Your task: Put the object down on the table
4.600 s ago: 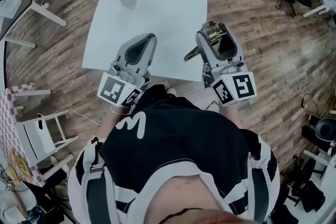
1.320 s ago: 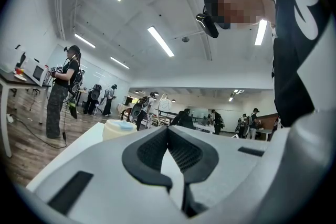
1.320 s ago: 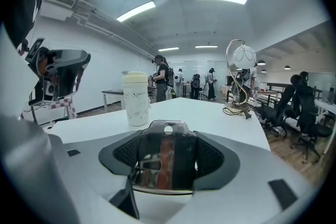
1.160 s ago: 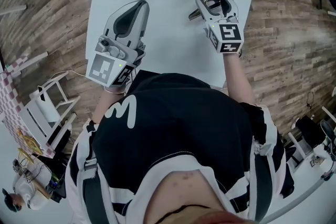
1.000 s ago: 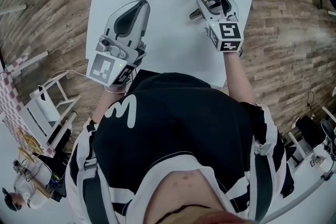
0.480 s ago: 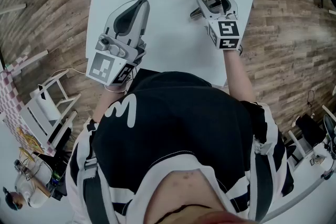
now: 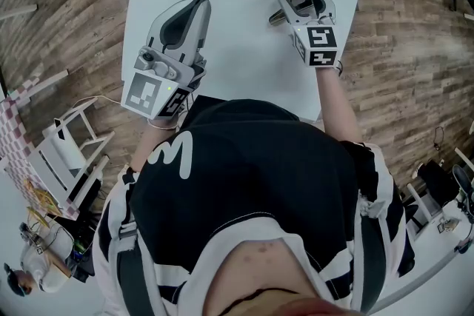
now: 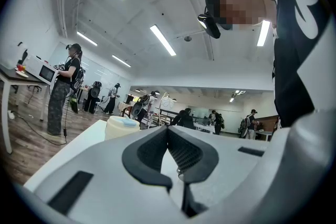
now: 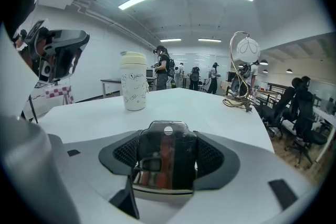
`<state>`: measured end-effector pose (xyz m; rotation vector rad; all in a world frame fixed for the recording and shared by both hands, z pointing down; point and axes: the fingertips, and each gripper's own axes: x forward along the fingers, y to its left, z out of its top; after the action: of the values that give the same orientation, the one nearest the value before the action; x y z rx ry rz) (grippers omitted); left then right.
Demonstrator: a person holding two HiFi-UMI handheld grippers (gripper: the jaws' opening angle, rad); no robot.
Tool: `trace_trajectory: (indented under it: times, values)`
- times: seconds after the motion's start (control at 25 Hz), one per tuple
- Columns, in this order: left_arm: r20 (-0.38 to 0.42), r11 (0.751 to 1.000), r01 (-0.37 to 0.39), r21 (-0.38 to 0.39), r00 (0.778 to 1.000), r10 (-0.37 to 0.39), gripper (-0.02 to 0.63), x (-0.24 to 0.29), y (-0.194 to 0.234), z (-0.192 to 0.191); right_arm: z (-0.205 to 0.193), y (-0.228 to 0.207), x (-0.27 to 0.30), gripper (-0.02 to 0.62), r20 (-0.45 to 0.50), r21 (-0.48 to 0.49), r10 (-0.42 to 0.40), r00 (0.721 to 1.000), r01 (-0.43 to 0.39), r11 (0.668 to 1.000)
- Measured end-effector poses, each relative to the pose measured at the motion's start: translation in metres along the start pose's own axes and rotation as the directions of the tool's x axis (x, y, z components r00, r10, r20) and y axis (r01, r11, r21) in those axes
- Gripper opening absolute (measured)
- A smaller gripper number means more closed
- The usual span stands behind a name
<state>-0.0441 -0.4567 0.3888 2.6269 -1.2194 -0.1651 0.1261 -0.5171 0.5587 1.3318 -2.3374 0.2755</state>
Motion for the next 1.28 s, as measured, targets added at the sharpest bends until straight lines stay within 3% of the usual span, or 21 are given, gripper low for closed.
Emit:
trace_trajectory:
  times: [1.28]
  values:
    - [0.0,1.0,-0.01,-0.014,1.0,0.01,0.005,0.003,0.004,-0.005,-0.013,-0.003,0.015,0.302,-0.122,0.01,0.007,0.993,-0.006,1.0]
